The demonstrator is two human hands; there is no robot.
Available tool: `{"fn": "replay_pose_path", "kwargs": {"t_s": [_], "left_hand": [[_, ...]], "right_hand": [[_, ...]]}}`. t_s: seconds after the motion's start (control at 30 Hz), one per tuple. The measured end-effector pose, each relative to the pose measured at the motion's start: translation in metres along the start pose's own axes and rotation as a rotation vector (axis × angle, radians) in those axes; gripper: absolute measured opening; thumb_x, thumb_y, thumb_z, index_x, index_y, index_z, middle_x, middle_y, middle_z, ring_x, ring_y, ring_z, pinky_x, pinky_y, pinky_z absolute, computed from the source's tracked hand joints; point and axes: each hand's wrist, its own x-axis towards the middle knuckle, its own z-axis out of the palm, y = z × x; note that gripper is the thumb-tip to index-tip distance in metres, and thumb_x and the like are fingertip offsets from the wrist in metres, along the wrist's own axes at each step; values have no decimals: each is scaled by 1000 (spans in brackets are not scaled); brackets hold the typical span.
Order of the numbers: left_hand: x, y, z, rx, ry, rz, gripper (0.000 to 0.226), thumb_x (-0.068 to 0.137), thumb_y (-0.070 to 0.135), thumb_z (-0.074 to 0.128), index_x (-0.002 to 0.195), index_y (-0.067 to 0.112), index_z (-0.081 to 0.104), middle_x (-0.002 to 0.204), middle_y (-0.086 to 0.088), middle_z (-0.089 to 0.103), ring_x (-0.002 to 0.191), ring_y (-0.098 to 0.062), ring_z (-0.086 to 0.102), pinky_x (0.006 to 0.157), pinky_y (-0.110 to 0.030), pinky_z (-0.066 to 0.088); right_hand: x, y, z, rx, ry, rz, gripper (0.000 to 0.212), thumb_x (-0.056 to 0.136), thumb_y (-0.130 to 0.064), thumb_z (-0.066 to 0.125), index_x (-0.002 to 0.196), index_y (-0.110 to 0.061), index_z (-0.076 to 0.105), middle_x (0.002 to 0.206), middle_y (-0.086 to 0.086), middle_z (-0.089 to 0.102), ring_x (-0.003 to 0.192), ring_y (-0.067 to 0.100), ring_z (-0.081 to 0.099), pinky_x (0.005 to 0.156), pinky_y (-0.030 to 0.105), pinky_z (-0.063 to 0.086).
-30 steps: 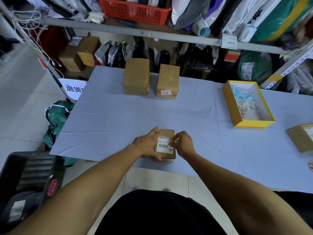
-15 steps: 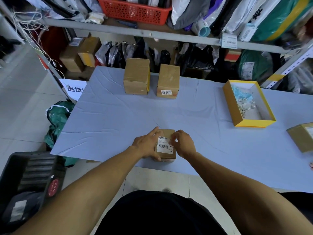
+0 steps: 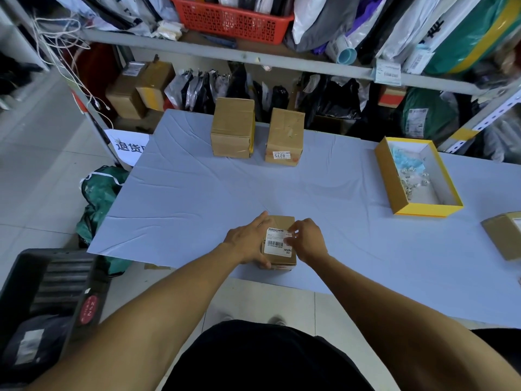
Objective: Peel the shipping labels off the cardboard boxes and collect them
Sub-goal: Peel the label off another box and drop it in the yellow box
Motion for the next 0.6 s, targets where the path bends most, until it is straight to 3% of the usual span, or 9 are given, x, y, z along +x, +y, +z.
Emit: {"fn": "replay_pose_path", "kwargs": {"t_s": [0.2,0.43,0.6], "left_hand": [[-1,-1,0,-28,2,-7,114,57,50,87,148,30,21,163,15,-4,131,-24,49,96,-38,46],[2,-9,2,9,12,-4,121,55,63,83,151,33,16,163,16,-1,136,-24,44,97,-41,44],[2,-9,3,6,14,11,122,54,64,83,151,31,16,164,15,-1,137,-23,43,97,-42,46]], "right_hand": [[-5,-8,1,-127,20,-74,8,87,-17,61,89,-10,64,110,6,54,95,24,56,68,28,40],[1,-10,-11,-176,-77,-116,11,88,-21,62,87,-10,64,106,7,61,96,26,58,75,34,47],[-2,-10,-12,-103,-62,-91,19,91,-23,61,91,-5,66,108,10,64,98,29,60,85,39,49]]}}
